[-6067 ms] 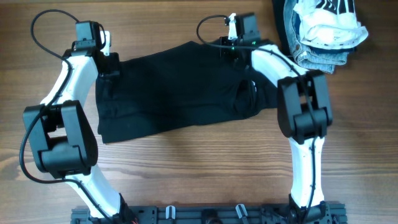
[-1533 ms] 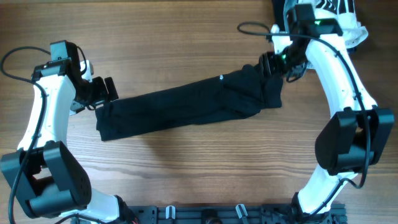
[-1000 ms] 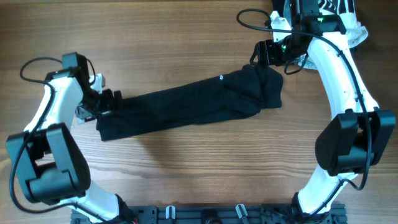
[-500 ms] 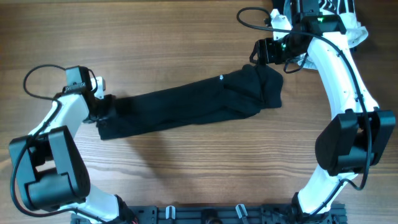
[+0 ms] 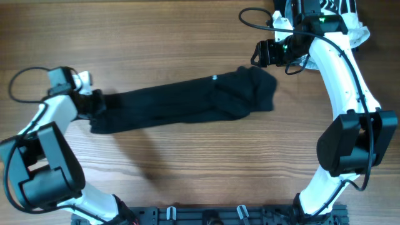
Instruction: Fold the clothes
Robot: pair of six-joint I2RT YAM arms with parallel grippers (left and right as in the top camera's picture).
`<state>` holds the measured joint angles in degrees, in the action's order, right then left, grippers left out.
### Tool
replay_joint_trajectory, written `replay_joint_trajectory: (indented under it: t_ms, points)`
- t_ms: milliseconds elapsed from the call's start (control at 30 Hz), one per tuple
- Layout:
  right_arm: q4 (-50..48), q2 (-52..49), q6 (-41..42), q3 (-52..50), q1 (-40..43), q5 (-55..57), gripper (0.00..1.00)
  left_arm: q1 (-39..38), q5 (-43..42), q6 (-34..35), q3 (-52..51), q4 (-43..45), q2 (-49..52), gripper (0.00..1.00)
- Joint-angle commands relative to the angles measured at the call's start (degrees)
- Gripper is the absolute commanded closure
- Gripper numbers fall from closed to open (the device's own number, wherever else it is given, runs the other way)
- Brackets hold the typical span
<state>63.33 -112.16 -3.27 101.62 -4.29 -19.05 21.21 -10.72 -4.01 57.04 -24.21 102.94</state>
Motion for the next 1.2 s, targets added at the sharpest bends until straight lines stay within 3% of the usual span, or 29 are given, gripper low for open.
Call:
replay_joint_trajectory:
  t_ms: [0,300,533,867,1067,1167]
  points:
    - [0.3,1.0,0.5,1.0,0.2,-1.0,0.25,3.8,1.9,-1.2,4.8,-0.7,-0.6,0.96]
    - [0.2,1.0,0.6,1.0,0.2,-1.0,0.24,2.8,2.5,-1.8,13.2,-8.9,-1.1,0.96]
    - [0.2,1.0,1.8,1.0,0.2,-1.0,0.24,-7.8,-0.8,-0.3,18.2,-16.1,-2.1,0.96]
    - [-0.1,1.0,1.7,-0.7,0.2,-0.9,0.24,-23.9,-0.8,4.9,18.2,-16.2,-2.0,0.96]
    - [-0.1,1.0,1.7,-0.8,0.2,-0.9,0.24,-29.6,0.5,6.0,18.2,-16.1,-1.7,0.95]
    - [-0.1,1.0,1.7,-0.8,0.2,-0.9,0.24,-30.5,0.9,6.0,18.2,-16.2,-1.4,0.89]
